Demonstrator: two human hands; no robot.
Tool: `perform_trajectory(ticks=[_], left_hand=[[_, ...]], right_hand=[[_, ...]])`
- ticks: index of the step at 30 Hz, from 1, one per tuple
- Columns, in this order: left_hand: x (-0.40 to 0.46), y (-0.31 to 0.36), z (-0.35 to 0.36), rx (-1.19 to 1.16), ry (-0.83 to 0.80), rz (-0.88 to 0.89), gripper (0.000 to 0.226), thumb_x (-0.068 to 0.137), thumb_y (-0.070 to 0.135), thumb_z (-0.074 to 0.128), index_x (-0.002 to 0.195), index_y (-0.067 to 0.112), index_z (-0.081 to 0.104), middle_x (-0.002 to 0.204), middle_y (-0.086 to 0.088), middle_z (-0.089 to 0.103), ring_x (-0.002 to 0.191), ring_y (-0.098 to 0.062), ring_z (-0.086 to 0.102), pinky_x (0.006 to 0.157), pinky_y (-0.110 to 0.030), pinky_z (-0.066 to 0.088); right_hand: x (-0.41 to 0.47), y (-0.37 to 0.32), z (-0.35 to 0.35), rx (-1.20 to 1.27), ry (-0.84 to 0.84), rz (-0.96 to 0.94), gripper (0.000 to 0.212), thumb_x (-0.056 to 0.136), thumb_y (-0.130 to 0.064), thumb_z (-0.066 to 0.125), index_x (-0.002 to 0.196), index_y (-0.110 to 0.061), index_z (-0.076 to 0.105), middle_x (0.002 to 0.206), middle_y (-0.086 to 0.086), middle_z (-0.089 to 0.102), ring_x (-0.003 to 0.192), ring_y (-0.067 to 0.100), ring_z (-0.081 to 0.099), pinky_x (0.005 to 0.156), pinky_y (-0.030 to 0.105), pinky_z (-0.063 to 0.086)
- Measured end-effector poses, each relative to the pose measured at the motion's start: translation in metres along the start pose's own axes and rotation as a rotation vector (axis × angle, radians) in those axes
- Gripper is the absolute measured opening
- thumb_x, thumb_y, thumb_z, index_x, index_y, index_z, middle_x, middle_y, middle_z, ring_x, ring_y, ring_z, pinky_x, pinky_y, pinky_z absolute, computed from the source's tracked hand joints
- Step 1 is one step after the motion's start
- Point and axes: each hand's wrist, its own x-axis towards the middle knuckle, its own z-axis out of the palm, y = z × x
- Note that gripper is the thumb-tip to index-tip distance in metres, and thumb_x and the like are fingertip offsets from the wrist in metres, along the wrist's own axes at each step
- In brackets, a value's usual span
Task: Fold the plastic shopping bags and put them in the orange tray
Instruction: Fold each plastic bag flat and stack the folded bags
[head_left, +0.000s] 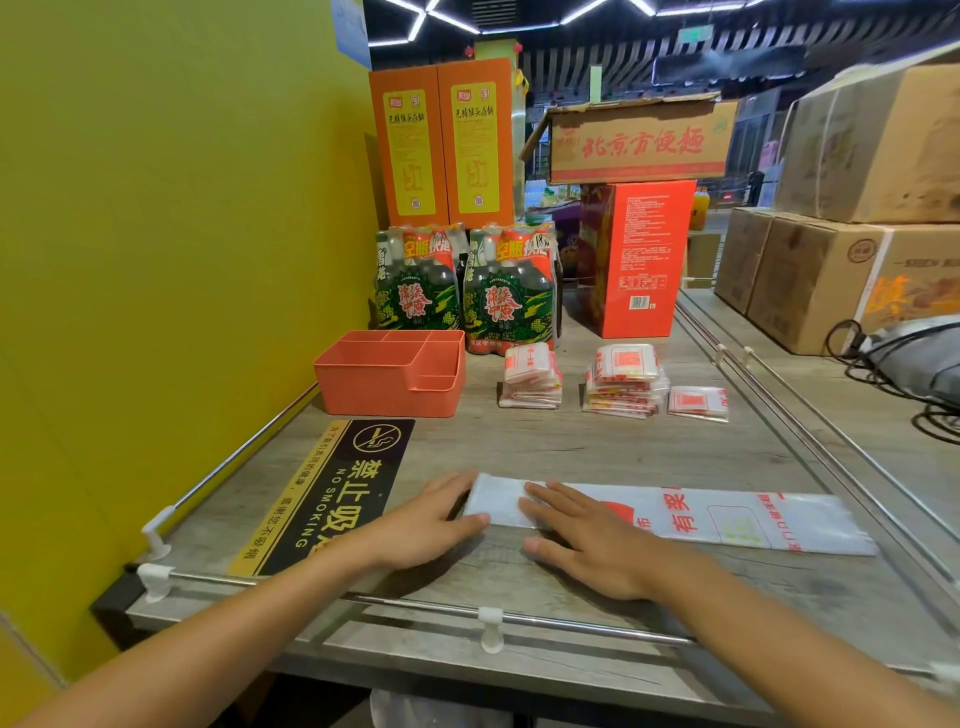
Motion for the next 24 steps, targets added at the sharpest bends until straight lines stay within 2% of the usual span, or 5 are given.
perform_trajectory(ticks=[2,5,9,13,24], left_hand=[[0.003,0.007,0.002,-0.334,0.107,-0.07,0.06,0.101,0.025,0.059,0.154,0.02,0.031,0.153,0.001,0.042,0.136,-0.009,0.041,0.102,-0.017,0.039],[0.013,0.013,0.004,-0.839,0.303,-0.247,0.065,0.094,0.009,0.067,0.151,0.014,0.036,0.14,-0.009,0.057,0.121,-0.021,0.06,0.093,-0.027,0.051],[0.025,0.02,0.013,-1.25,0.339,-0.321,0.055,0.087,0.003,0.073,0.135,-0.002,0.047,0.113,-0.025,0.07,0.101,-0.028,0.073,0.084,-0.033,0.059],[0.038,0.032,0.031,-1.291,0.244,-0.281,0.031,0.089,0.006,0.07,0.117,-0.006,0.064,0.11,-0.021,0.073,0.104,-0.025,0.07,0.089,-0.03,0.055],[0.072,0.034,0.06,-0.815,0.351,-0.321,0.035,0.094,0.005,0.061,0.129,0.005,0.057,0.111,-0.015,0.071,0.105,-0.026,0.069,0.095,-0.041,0.057]], right_hand=[[0.0,0.0,0.0,0.009,-0.003,0.001,0.07,0.101,-0.065,0.026,0.161,-0.035,0.006,0.167,-0.018,-0.008,0.151,0.001,-0.013,0.122,0.029,-0.004],[-0.001,0.001,-0.001,0.024,0.003,0.002,0.07,0.102,-0.064,0.028,0.161,-0.034,0.006,0.167,-0.017,-0.007,0.152,0.003,-0.012,0.12,0.028,-0.004],[-0.005,0.0,-0.002,0.061,0.011,0.0,0.072,0.102,-0.064,0.032,0.161,-0.035,0.003,0.167,-0.016,-0.007,0.152,0.002,-0.011,0.118,0.025,-0.004],[-0.007,-0.002,-0.003,0.077,0.008,0.001,0.075,0.102,-0.062,0.034,0.161,-0.032,-0.001,0.167,-0.015,-0.008,0.15,0.0,-0.012,0.117,0.024,-0.004],[-0.008,0.0,-0.007,0.108,0.021,0.009,0.076,0.103,-0.059,0.037,0.161,-0.032,-0.003,0.167,-0.013,-0.008,0.136,-0.01,-0.015,0.115,0.021,-0.003]])
